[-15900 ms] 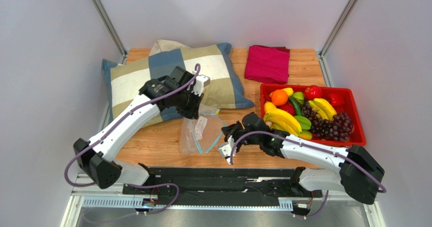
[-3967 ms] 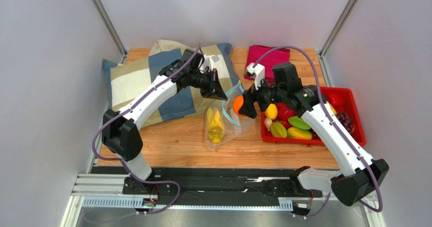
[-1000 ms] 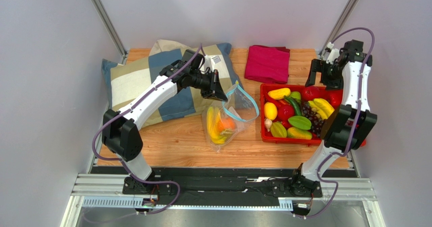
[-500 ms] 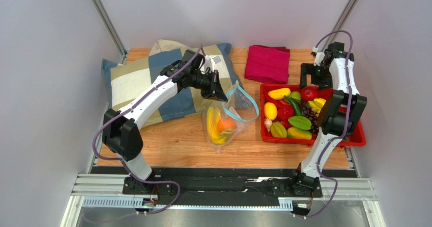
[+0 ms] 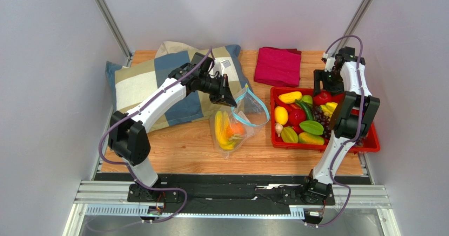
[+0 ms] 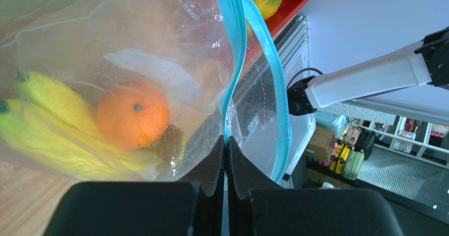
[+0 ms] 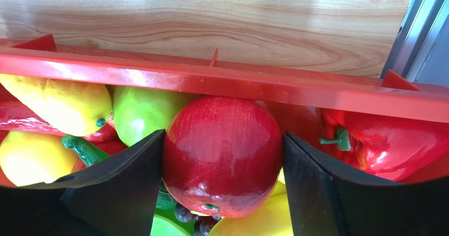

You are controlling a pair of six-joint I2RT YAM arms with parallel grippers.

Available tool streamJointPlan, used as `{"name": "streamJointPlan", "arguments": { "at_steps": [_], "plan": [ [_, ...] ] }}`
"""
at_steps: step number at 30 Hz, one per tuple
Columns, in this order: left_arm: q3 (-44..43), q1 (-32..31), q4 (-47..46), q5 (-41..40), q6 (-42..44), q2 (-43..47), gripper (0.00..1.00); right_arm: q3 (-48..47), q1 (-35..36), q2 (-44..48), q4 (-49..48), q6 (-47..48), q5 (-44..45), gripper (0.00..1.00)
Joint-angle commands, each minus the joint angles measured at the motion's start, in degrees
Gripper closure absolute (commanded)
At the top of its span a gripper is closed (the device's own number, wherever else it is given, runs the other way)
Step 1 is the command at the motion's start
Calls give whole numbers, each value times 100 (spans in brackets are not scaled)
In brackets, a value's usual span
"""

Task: Place the food in the zip-top bag and seal the zipper
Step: Pick up the fake fruit from the bin, then place the fake fruit in the zipper food storage bag.

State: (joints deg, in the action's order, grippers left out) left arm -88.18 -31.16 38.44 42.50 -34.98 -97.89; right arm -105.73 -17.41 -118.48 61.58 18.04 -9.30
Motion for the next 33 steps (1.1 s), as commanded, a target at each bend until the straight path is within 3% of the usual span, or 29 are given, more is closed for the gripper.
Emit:
{"name": "streamJointPlan", "arguments": {
  "at_steps": [1, 11, 15, 18, 22, 27, 30, 31, 33],
  "plan": [
    [-191, -4, 32, 101, 141, 41, 100, -123, -17, 394, 222, 252, 16, 34],
    [-68, -4, 24, 180, 211, 217, 100, -378, 422, 1976, 969, 7, -1801, 44],
    [-24, -4, 41, 206, 255, 279, 100, 16, 1167, 2670, 751, -492, -3065, 45],
    [-6, -4, 50, 223, 273, 314, 100, 473, 2017, 3390, 14, -775, -3437, 45],
    [11, -4, 68, 285, 308, 358, 100, 1386, 3171, 4016, -979, -803, -3333, 43],
    [20, 22, 68, 311, 343, 454, 100, 1854, 4305, 3990, -1060, -486, -2736, 39],
    [38, 22, 59, 338, 361, 499, 100, 2030, 4544, 3868, -1148, -477, -2455, 29],
    [47, 31, 68, 329, 378, 533, 100, 2030, 4571, 3832, -1140, -486, -2393, 20],
    [55, 48, 59, 338, 387, 569, 100, 1969, 4597, 3727, -1114, -538, -2234, 12]
  ]
}}
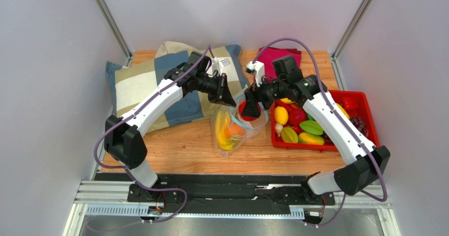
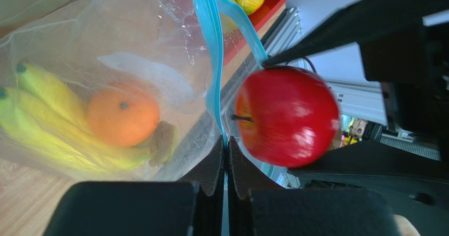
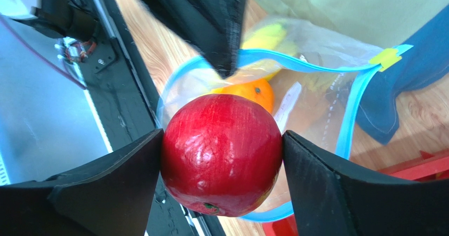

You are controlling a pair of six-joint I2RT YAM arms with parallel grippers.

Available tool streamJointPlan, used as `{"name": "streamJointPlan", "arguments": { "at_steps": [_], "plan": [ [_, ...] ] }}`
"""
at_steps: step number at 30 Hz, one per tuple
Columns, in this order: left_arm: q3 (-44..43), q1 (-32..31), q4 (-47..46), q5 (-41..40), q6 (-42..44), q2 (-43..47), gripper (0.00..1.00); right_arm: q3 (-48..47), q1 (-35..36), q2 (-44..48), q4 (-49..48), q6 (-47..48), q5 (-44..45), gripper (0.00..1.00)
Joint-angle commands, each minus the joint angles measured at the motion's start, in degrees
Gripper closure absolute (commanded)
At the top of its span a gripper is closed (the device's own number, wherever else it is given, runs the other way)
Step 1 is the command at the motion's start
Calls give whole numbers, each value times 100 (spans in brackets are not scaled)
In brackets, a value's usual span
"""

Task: Place the food in the zip-top bag and seal the zipper
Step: Place the fake fruit in the zipper food storage bag, then pick up the fake fruit from the bin.

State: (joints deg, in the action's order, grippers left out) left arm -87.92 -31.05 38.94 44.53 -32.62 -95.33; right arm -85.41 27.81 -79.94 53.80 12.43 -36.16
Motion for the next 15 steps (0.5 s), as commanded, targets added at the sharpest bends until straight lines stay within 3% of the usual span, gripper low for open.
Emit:
{"name": "streamJointPlan", "arguments": {
  "at_steps": [1, 3, 8, 15],
  "plan": [
    [64, 29, 0, 135, 151, 331, 100, -116, 84, -144, -283, 14, 496, 5],
    [108, 29, -26, 143, 160, 366, 100, -326, 66, -153, -230, -38, 645, 0],
    [152, 29, -44, 143, 160, 384, 100, -766, -424, -136, 174, -144, 751, 0],
    [179, 29, -62, 143, 168, 375, 100, -978, -2410, -373, 1850, 865, 759, 2]
  ]
}}
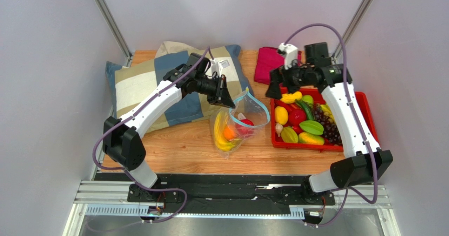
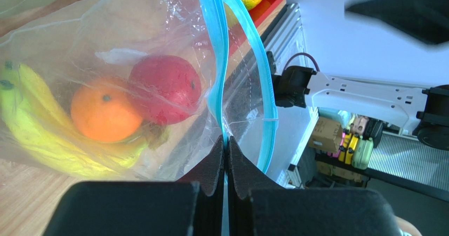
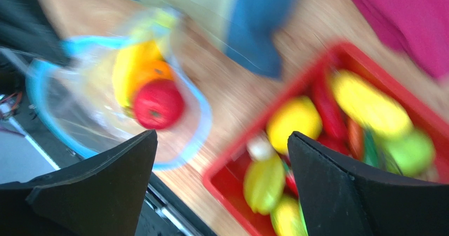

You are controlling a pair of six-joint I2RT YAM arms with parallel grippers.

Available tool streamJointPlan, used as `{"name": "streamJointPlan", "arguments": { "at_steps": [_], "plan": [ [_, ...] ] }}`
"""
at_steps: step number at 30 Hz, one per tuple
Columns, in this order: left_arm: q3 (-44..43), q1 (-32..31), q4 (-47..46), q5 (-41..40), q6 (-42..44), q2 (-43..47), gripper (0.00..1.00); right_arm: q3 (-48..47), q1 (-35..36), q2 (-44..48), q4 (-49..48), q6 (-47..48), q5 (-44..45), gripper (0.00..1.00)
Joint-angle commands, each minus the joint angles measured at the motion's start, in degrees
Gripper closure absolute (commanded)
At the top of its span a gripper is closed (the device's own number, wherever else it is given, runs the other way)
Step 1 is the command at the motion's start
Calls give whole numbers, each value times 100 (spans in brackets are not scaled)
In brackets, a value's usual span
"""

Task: Place the food in the zip-top bag and seal the zipper
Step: Pick up the fake fruit from the bin.

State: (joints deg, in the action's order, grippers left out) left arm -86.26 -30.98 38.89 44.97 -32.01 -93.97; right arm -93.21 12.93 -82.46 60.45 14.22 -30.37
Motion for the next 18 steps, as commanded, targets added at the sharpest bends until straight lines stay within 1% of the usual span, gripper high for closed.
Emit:
{"name": "streamJointPlan", "arguments": {
  "at_steps": [1, 2, 4, 5, 7, 8, 10, 11, 14, 16, 17, 18],
  "plan": [
    [21, 22, -75, 100, 107, 230, 100, -206, -1159, -139, 1311, 940, 241, 2],
    [21, 22, -75, 82, 98, 230, 100, -206, -1735, -183, 1425, 1056, 312, 2],
    [30, 22, -92, 91, 81, 222, 100, -259, -2257, -253, 1829, 1415, 321, 2],
    [39, 22, -93, 100, 90, 222, 100, -355, -2686, -384, 1944, 1817, 443, 2],
    [57, 22, -93, 100, 90, 213, 100, -443, -2996, -534, 2120, 2206, 689, 2],
    [74, 22, -101, 108, 90, 213, 100, -557, -3181, -709, 2155, 2556, 1030, 2],
    [92, 22, -128, 126, 63, 178, 100, -733, -3261, -921, 2322, 2848, 1470, 6],
    [92, 22, -119, 135, 63, 169, 100, -873, -3375, -1000, 2401, 3180, 1716, 7],
    [92, 22, -110, 100, 90, 195, 100, -953, -3621, -1176, 2577, 3324, 2235, 7],
    [118, 22, -137, 82, 72, 230, 100, -796, -3736, -1159, 2683, 3272, 2473, 7],
    [118, 22, -145, 73, 72, 230, 100, -665, -3832, -1133, 2709, 3254, 2744, 7],
    [109, 22, -154, 82, 72, 222, 100, -394, -3902, -1080, 2666, 3237, 2825, 7]
  ]
}}
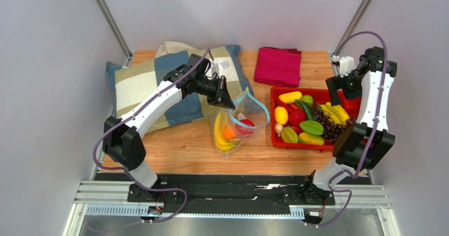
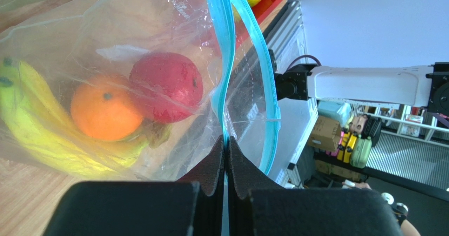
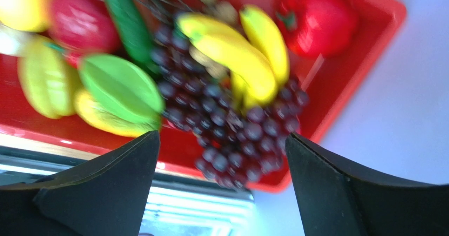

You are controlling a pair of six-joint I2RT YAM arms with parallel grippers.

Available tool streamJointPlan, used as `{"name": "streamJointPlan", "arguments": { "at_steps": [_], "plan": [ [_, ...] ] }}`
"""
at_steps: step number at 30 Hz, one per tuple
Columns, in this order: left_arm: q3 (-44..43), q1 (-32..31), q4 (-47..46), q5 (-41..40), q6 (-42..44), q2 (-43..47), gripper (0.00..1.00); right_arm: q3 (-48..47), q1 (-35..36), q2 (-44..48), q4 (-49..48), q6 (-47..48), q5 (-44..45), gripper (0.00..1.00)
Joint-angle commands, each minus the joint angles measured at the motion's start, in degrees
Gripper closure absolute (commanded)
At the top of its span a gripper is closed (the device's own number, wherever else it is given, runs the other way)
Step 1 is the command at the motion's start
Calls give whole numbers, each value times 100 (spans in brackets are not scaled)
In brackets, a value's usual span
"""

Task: Place the food in the zip-top bag and seal the zipper
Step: Pick up the fake fruit from the bin.

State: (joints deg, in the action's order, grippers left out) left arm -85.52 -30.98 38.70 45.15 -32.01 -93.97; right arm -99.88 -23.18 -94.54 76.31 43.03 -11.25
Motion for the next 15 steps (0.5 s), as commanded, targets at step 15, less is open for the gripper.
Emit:
{"name": "streamJointPlan", "arguments": {
  "at_steps": [15],
  "plan": [
    [-167, 22, -170, 188, 55, -7, 100, 829, -1400, -503, 367, -1550, 1371, 13]
  ]
}}
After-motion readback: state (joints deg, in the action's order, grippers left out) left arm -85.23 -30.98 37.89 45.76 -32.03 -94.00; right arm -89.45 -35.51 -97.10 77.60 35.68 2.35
